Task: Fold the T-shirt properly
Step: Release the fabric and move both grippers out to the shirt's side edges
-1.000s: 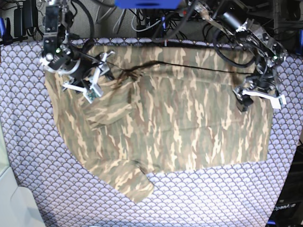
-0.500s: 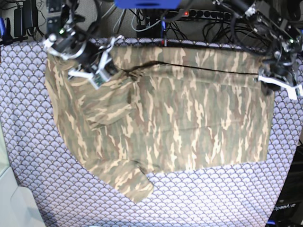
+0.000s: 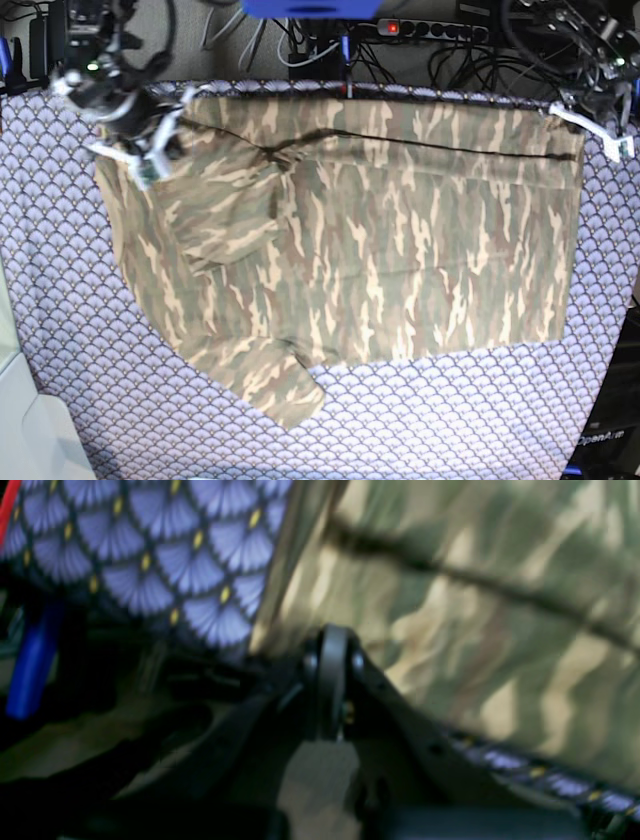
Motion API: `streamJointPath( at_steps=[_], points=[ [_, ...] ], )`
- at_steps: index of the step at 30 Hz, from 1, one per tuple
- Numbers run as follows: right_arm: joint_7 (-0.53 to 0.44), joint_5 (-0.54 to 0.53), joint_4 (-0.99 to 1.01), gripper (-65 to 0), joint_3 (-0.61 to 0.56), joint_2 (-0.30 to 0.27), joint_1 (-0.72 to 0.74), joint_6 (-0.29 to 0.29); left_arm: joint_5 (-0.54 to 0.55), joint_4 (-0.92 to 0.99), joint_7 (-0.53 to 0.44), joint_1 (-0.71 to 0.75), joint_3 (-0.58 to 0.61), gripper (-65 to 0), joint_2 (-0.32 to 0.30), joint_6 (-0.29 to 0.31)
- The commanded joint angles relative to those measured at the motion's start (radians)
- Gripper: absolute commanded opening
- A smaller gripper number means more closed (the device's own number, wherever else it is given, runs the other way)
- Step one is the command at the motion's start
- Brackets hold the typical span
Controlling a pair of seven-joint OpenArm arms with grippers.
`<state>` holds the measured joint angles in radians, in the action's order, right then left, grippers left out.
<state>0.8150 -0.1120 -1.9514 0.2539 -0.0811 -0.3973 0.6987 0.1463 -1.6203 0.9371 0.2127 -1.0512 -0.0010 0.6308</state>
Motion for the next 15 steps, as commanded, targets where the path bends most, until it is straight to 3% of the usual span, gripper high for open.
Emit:
streamJointPath(
  at_steps=[1,4,10,12,15],
  points=[
    [-0.019,-0.021,-0.015,-64.6,0.029,-0.006,0.004,-0.001,0.016,0.004,-0.019,0.003,-0.001,-63.9,-0.020,0.001],
    [-0.019,-0.021,-0.015,-61.6,0.094,-0.019,-0.001,-0.001,0.017,0.016,-0.019,0.014,-0.001,-55.9,-0.027,0.002],
    [-0.019,-0.021,-0.013,-41.5,0.190,-0.026,-0.004,-0.001,0.019,-0.050,-0.019,0.038,-0.067,-27.0,-0.017,0.007],
    [-0.027,-0.022,-0.013,-35.6,0.204,-0.026,0.001,-0.001,0.019,-0.071,-0.017,0.032,-0.090,-23.4,-0.018,0.057],
    [-0.027,-0.022,-0.015,-32.3,0.195,-0.047,0.038,-0.001,0.019,-0.117,-0.010,0.008,-0.126,-23.0,-0.026,0.067]
  ],
)
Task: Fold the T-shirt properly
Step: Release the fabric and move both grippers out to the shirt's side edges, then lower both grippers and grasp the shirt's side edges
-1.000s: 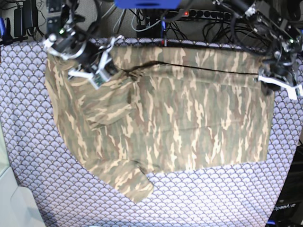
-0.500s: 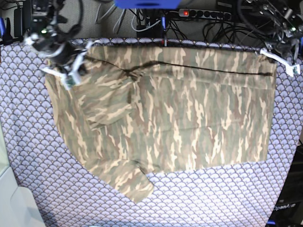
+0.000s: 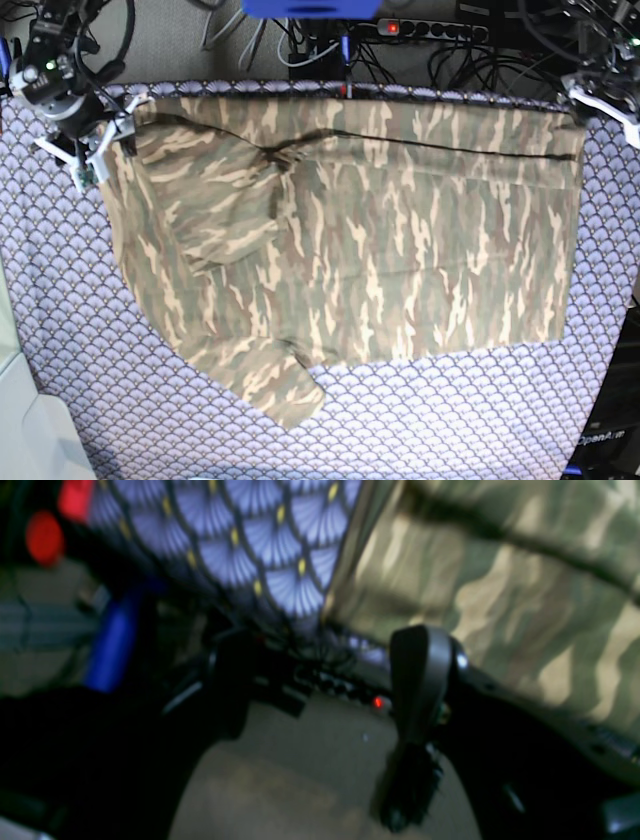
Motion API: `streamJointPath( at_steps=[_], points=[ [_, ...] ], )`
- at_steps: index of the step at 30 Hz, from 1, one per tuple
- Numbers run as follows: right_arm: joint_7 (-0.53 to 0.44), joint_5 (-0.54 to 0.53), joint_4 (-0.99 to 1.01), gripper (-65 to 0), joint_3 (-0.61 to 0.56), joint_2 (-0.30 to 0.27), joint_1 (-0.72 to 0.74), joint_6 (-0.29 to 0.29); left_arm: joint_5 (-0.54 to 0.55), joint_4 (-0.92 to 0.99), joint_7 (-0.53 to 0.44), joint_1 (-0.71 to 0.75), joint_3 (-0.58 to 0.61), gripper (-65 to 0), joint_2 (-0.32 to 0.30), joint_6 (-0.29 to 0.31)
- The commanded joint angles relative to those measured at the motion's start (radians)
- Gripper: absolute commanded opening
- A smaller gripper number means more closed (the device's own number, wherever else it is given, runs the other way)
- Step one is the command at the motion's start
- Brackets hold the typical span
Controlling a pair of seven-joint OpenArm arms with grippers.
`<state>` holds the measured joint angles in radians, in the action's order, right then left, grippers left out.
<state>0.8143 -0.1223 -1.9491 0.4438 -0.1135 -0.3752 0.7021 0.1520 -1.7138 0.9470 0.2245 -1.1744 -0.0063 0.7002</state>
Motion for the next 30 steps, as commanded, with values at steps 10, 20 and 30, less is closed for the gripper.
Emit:
streamJointPath(
  at_steps=[10,20,30],
  points=[
    [0.010,-0.012,0.184,-32.1,-0.125,-0.154,0.381,-0.004,-0.030,-0.088,-0.018,-0.239,0.043,-22.6,-0.065,-0.002],
    [-0.014,-0.009,0.804,-32.2,-0.196,-0.211,0.859,-0.004,-0.331,0.283,-0.233,-0.549,0.262,-22.5,-0.131,-0.002],
    [-0.243,0.244,1.158,-32.2,-0.191,-0.153,1.025,-0.004,-0.429,0.886,-0.557,-0.830,0.420,-22.5,-0.251,-0.002]
  ],
)
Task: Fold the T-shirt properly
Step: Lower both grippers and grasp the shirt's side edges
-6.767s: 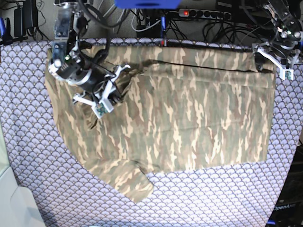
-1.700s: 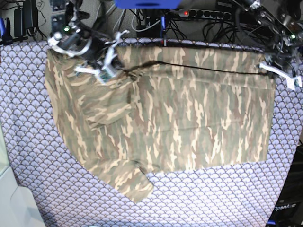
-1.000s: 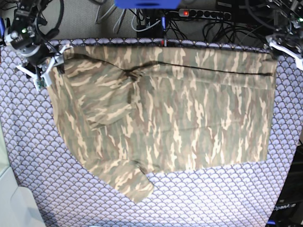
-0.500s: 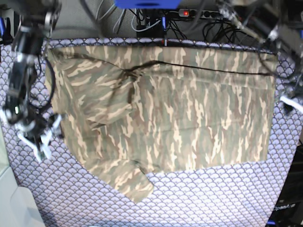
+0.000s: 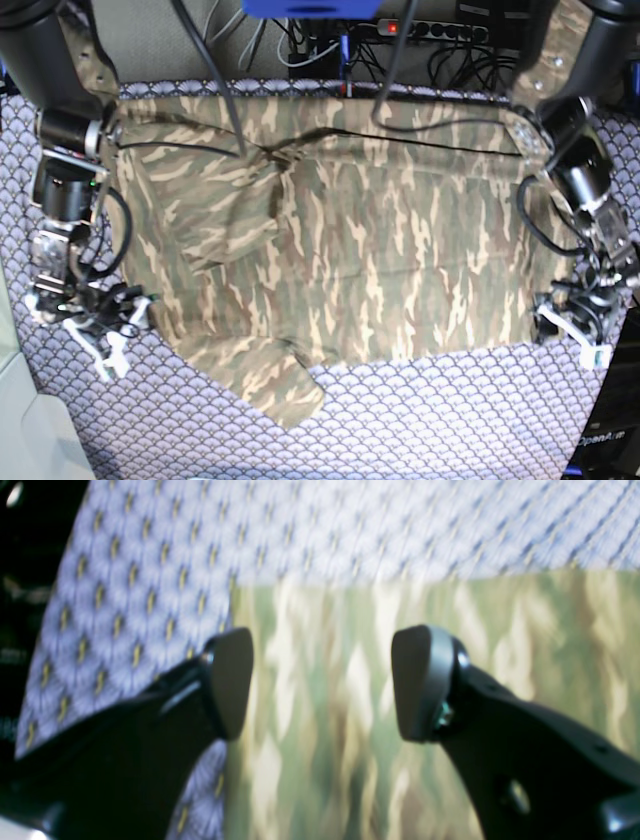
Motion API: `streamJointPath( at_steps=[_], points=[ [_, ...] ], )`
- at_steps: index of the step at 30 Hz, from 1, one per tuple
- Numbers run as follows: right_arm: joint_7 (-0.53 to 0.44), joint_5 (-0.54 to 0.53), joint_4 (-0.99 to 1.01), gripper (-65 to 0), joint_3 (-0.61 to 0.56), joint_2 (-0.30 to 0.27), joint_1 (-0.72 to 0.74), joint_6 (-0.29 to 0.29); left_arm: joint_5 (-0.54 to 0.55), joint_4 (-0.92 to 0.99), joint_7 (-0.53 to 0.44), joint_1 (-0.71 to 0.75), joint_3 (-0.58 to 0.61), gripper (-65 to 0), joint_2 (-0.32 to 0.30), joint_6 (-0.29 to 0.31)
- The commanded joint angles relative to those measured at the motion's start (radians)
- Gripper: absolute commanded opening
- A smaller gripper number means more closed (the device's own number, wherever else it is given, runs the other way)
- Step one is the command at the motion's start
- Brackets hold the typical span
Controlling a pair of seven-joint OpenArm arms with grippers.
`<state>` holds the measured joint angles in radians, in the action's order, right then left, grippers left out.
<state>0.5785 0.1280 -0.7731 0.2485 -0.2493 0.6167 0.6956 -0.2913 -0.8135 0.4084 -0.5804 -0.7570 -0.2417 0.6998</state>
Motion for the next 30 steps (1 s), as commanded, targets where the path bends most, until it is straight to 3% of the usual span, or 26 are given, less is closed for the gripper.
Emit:
streamJointPath(
  at_steps=[1,4,6,13,25,30],
  points=[
    [-0.045,0.011,0.016,-32.2,0.005,-0.011,0.038,0.003,0.000,0.021,-0.044,-0.040,0.004,-22.5,-0.015,-0.002],
    [-0.148,0.019,0.116,-32.1,0.002,-0.009,0.064,0.003,-0.062,0.096,-0.130,-0.066,0.031,-22.5,-0.012,-0.012],
    [-0.216,0.019,0.206,-32.1,0.001,-0.014,0.095,0.003,-0.087,0.128,-0.164,-0.069,0.064,-22.5,-0.012,-0.065],
    [-0.421,0.020,0.441,-32.1,0.005,-0.064,0.147,0.003,-0.087,0.130,-0.164,-0.053,0.073,-22.5,-0.009,-0.102],
    [-0.466,0.020,0.452,-32.1,0.001,-0.071,0.141,-0.018,-0.085,0.127,-0.165,0.009,-0.017,-22.5,0.015,-0.102],
    [-0.464,0.020,0.475,-32.1,-0.088,-0.052,0.104,-0.014,-0.085,0.127,-0.165,0.018,-0.019,-22.5,0.015,-0.102]
  ],
)
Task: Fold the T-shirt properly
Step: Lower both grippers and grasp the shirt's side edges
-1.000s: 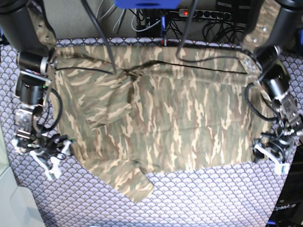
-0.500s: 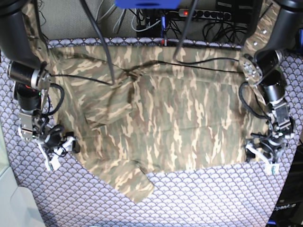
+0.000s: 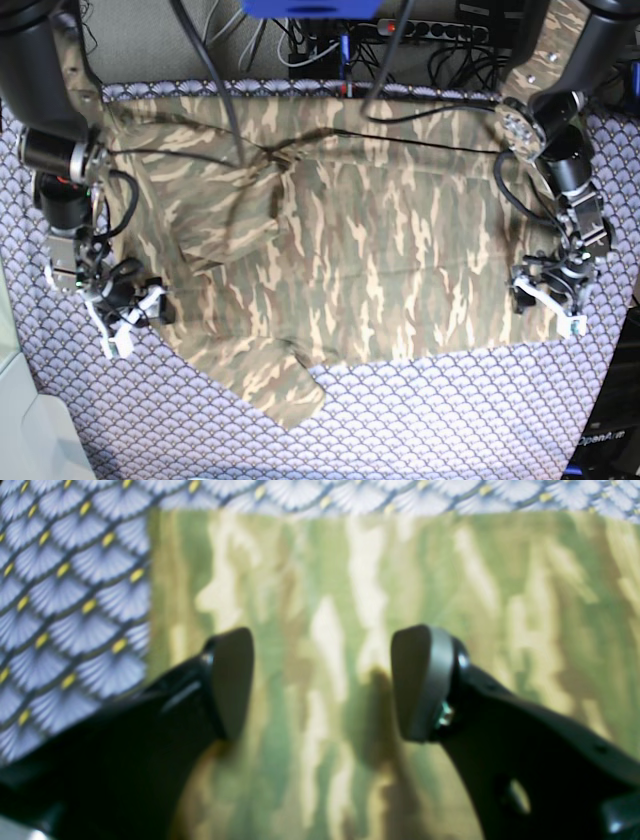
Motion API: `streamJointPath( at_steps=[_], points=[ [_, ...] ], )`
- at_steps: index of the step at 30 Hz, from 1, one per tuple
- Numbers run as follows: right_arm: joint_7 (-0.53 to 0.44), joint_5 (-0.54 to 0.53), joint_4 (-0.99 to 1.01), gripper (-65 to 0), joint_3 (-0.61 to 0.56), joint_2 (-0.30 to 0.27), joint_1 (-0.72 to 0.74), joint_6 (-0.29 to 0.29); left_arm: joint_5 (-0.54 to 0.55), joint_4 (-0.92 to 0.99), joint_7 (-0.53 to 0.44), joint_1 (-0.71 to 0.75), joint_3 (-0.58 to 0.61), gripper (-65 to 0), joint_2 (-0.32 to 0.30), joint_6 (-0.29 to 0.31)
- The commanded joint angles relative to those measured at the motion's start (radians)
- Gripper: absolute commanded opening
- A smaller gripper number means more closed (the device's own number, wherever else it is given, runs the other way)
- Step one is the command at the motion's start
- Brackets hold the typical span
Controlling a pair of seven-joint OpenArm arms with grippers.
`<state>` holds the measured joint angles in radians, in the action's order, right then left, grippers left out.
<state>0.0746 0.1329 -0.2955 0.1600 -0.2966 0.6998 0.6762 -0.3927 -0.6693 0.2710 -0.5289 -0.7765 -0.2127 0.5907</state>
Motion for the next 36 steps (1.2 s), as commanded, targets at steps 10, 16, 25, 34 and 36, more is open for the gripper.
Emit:
streamJointPath(
  at_steps=[10,16,25,34,36],
  points=[
    [0.040,0.014,-0.003,-40.2,-0.075,0.017,-0.013,0.010,0.008,-0.017,-0.032,-0.033,0.002,-22.5,-0.018,0.005],
    [0.041,0.014,-0.005,-52.7,-0.075,0.010,-0.009,0.004,0.010,-0.017,-0.034,-0.040,0.002,-22.4,-0.026,0.005],
    [0.041,0.014,-0.005,-62.0,-0.075,0.010,-0.007,0.004,0.018,-0.016,-0.037,-0.069,-0.007,-22.4,-0.061,-0.094],
    [0.041,0.014,-0.005,-62.6,-0.075,0.010,-0.007,0.004,0.016,0.170,-0.190,-0.139,-0.001,-22.4,-0.121,-0.232],
    [0.041,0.014,-0.005,-62.6,-0.076,0.010,-0.009,0.004,0.016,0.234,-0.195,-0.147,-0.001,-22.4,-0.139,-0.237]
  ],
)
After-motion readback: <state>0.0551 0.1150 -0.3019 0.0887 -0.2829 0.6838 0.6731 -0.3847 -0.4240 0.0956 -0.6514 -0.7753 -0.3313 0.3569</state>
